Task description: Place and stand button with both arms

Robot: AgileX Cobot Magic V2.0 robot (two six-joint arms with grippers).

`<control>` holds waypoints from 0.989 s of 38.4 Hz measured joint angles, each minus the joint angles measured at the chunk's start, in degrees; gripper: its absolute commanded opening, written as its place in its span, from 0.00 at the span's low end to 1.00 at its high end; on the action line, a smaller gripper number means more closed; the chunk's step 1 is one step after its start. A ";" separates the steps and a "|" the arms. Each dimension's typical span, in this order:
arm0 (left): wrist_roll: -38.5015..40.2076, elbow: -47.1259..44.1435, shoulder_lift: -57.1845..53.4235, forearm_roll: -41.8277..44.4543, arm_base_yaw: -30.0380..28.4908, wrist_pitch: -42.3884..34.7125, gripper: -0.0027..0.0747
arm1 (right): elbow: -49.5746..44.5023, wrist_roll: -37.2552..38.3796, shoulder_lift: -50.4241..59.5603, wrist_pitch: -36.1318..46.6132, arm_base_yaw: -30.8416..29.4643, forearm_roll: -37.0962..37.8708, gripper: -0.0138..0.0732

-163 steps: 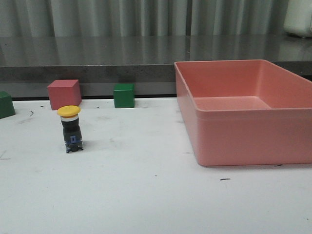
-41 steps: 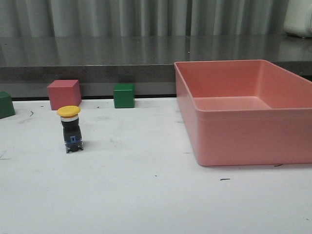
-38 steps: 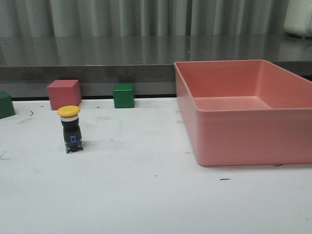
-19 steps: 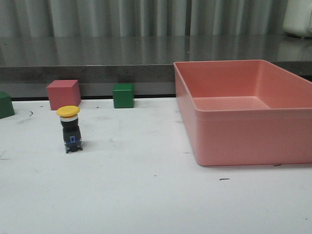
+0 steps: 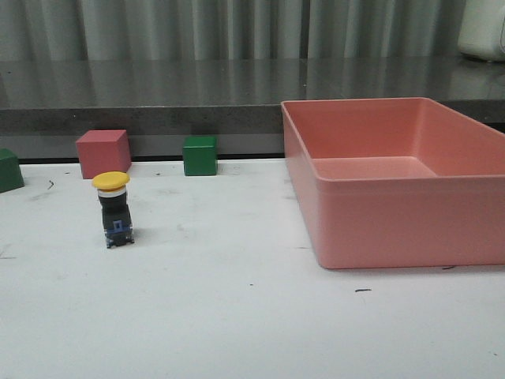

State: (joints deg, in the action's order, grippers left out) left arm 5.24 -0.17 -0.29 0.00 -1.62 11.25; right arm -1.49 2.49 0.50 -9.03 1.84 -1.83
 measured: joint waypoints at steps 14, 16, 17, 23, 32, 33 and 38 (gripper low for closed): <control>0.00 0.00 0.00 0.00 0.00 0.00 0.01 | 0.00 0.00 0.12 -1.00 0.00 -0.08 0.09; 0.00 0.00 0.00 0.00 0.00 0.00 0.01 | 0.00 0.00 0.12 -1.00 0.00 -0.08 0.09; 0.00 0.00 0.00 0.00 0.00 0.00 0.01 | 0.00 0.00 0.12 -1.00 0.00 -0.08 0.09; 0.00 0.00 0.00 0.00 0.00 0.00 0.01 | 0.00 -0.10 0.12 -1.00 0.00 -0.08 0.09; 0.00 0.00 0.00 0.00 0.00 0.00 0.01 | 0.00 -0.10 0.12 -1.00 0.00 -0.08 0.09; 0.00 0.00 0.00 0.00 0.00 0.00 0.01 | 0.00 -0.10 0.12 -1.00 0.00 -0.08 0.09; 0.00 0.00 0.00 0.00 0.00 0.00 0.01 | 0.00 -0.12 0.12 -1.09 0.00 -0.08 0.09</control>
State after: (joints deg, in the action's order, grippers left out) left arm 5.24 -0.17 -0.29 0.00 -1.62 11.25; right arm -1.49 2.37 0.61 -10.12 1.84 -1.91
